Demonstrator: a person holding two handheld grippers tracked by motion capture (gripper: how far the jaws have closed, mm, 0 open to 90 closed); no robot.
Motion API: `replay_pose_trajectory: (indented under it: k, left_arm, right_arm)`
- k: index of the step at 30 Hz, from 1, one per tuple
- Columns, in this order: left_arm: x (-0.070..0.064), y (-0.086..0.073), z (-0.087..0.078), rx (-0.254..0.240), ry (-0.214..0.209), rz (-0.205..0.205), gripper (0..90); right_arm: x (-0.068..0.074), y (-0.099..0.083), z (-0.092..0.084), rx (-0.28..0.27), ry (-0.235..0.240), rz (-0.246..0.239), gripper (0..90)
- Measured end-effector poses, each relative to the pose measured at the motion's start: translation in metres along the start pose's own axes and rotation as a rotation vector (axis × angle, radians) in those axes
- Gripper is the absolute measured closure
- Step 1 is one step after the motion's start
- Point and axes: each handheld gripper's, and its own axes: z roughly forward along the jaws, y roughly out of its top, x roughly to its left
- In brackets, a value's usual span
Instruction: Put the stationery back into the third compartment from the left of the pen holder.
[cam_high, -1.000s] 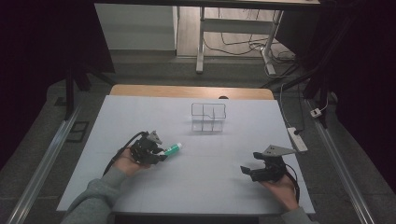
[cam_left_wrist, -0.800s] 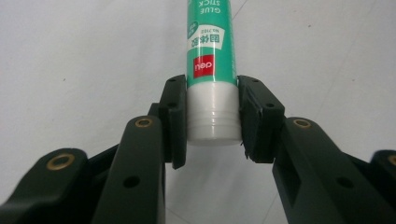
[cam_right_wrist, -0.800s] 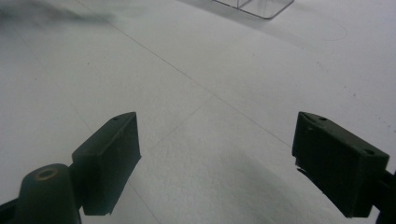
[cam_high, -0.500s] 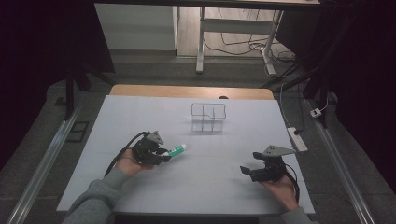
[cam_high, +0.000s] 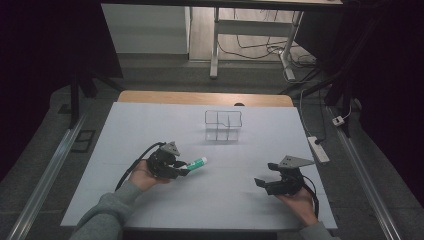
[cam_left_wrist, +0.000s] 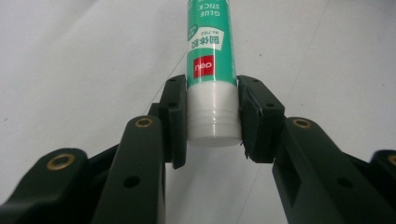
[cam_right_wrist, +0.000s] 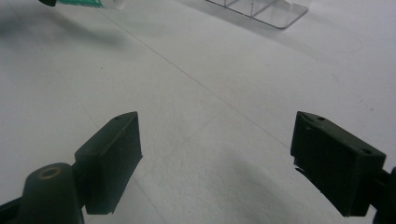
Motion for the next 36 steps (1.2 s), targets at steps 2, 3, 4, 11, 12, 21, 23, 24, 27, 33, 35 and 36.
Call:
replay_pose_trajectory:
  k: [2, 3, 4, 11, 12, 21, 23, 24, 27, 33, 35, 36]
  left_arm:
    - [-0.002, 0.002, 0.002, 0.001, -0.004, 0.009, 64.2]
    - [-0.003, 0.003, 0.002, 0.002, -0.007, 0.012, 64.2]
    - [-0.004, 0.004, 0.004, -0.001, -0.011, 0.012, 64.2]
    - [-0.010, 0.011, 0.012, 0.006, -0.035, 0.039, 64.2]
    - [-0.011, 0.013, 0.013, 0.008, -0.039, 0.044, 64.2]
    - [-0.018, 0.024, 0.025, 0.025, -0.065, 0.079, 64.2]
    - [-0.020, 0.026, 0.027, 0.029, -0.071, 0.088, 64.2]
    - [-0.021, 0.027, 0.028, 0.031, -0.074, 0.093, 64.2]
    - [-0.023, 0.029, 0.031, 0.030, -0.077, 0.101, 64.2]
    - [-0.026, 0.033, 0.035, 0.030, -0.089, 0.110, 64.2]
    - [-0.027, 0.034, 0.036, 0.032, -0.091, 0.114, 64.1]
    - [-0.027, 0.034, 0.036, 0.031, -0.092, 0.114, 64.2]
  right_arm:
    - [0.002, 0.001, 0.002, 0.002, 0.005, -0.004, 16.0]
    - [0.003, 0.002, 0.002, 0.002, 0.004, -0.008, 16.0]
    - [0.004, 0.003, 0.004, 0.000, 0.009, -0.011, 16.0]
    - [0.015, 0.010, 0.010, 0.000, 0.043, -0.039, 16.6]
    - [0.017, 0.010, 0.011, 0.004, 0.043, -0.046, 16.6]
    - [0.030, 0.015, 0.019, 0.016, 0.061, -0.088, 17.0]
    - [0.033, 0.016, 0.021, 0.020, 0.068, -0.101, 17.7]
    - [0.035, 0.017, 0.022, 0.018, 0.071, -0.108, 17.7]
    - [0.040, 0.019, 0.024, 0.027, 0.072, -0.127, 17.8]
    - [0.049, 0.022, 0.031, 0.032, 0.084, -0.151, 17.9]
    - [0.053, 0.023, 0.033, 0.036, 0.088, -0.161, 17.9]
    - [0.054, 0.023, 0.034, 0.038, 0.091, -0.166, 17.9]
